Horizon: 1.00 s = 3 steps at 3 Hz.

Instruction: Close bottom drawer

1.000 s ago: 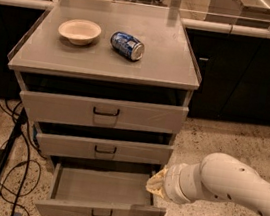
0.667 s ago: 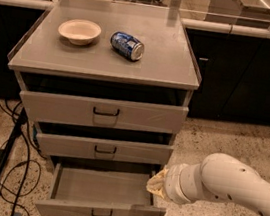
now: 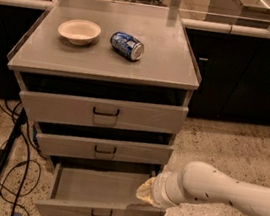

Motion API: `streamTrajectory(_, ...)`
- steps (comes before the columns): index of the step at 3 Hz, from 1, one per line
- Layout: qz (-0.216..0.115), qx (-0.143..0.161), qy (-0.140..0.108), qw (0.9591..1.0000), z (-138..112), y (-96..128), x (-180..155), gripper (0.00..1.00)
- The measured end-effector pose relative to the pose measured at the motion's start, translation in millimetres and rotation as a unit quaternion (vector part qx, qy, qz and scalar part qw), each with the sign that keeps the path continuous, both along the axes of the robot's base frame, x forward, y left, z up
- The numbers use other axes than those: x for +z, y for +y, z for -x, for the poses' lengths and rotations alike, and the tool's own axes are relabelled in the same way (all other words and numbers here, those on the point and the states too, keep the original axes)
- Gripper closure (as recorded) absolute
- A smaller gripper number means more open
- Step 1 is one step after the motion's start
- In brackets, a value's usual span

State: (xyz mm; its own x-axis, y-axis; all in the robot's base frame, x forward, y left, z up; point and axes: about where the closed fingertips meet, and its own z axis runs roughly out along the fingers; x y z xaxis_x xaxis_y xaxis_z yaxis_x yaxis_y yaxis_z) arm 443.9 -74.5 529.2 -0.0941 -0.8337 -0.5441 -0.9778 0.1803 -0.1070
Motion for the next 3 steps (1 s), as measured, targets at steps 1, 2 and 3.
streamTrajectory(1, -0.015, -0.003, -0.009, 0.9998, -5.2, 0.5, -39.8, 1.0)
streamTrajectory(2, -0.035, -0.012, -0.02, 0.9991, -8.4, -2.1, -76.0, 1.0)
streamTrajectory(3, -0.057, -0.021, 0.004, 0.9981, -16.9, -0.8, -134.0, 1.0)
